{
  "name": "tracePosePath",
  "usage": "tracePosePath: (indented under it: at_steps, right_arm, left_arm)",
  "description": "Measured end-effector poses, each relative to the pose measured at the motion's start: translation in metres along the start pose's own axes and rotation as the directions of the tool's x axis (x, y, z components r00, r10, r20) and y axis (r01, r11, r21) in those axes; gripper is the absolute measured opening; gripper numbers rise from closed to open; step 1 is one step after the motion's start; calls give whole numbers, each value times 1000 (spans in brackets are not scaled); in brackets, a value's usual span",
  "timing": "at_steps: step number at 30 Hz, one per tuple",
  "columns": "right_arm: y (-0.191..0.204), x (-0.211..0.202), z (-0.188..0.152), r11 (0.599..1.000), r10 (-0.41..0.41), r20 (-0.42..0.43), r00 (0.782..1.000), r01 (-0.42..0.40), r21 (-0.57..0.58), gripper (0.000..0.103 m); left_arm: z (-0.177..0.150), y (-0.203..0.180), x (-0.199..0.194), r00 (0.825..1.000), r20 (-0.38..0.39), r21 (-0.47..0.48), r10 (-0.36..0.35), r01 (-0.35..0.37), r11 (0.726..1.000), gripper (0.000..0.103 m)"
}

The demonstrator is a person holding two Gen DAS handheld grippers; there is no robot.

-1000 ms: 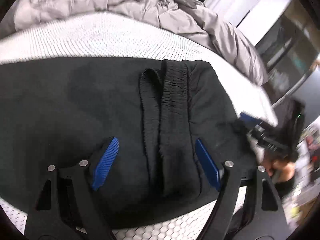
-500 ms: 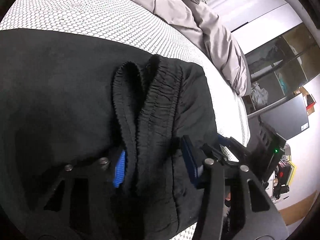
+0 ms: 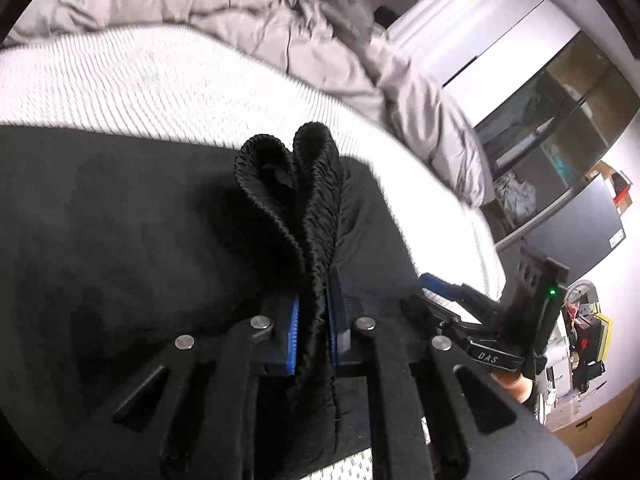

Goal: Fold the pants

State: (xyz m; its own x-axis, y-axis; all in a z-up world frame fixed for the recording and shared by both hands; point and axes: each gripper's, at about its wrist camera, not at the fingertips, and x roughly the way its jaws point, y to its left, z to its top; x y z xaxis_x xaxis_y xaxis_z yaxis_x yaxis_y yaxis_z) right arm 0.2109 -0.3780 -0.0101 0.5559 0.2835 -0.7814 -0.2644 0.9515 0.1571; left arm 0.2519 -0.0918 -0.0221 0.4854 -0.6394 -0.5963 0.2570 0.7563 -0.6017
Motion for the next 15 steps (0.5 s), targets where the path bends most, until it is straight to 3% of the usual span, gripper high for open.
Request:
tracePosePath:
  at_steps: [4,7,8,9,11,15]
  right_arm:
    - [3,-17,5,999,26,52,998,-28,23,73]
    - [12,-14,8,999,39,53,998,-39,8,73]
    - [15,-11,9,999,42,44,998,-42,0,73]
    - [20,-5,9,999,44,26,999,-43,-15,73]
    - [28,6,8,998,42,-6,999,-42,-41,73]
    - [37,18,7,997,47,-53,998,-50,-63,73]
  left_arm:
    - [11,23,-54,996,92,-13,21,-20,1000,8]
    - [13,58,-76,981,111,-45,161,-157,987,8]
    - [12,77,-72,966,69,-75,249,-244,967,8]
    - [9,87,-69,962,36,-88,272,-268,959,9]
    - [5,112,-62,966,-14,-163,258,-257,953,19]
    - [8,102,-82,963,29,-127,268,-263,957,20]
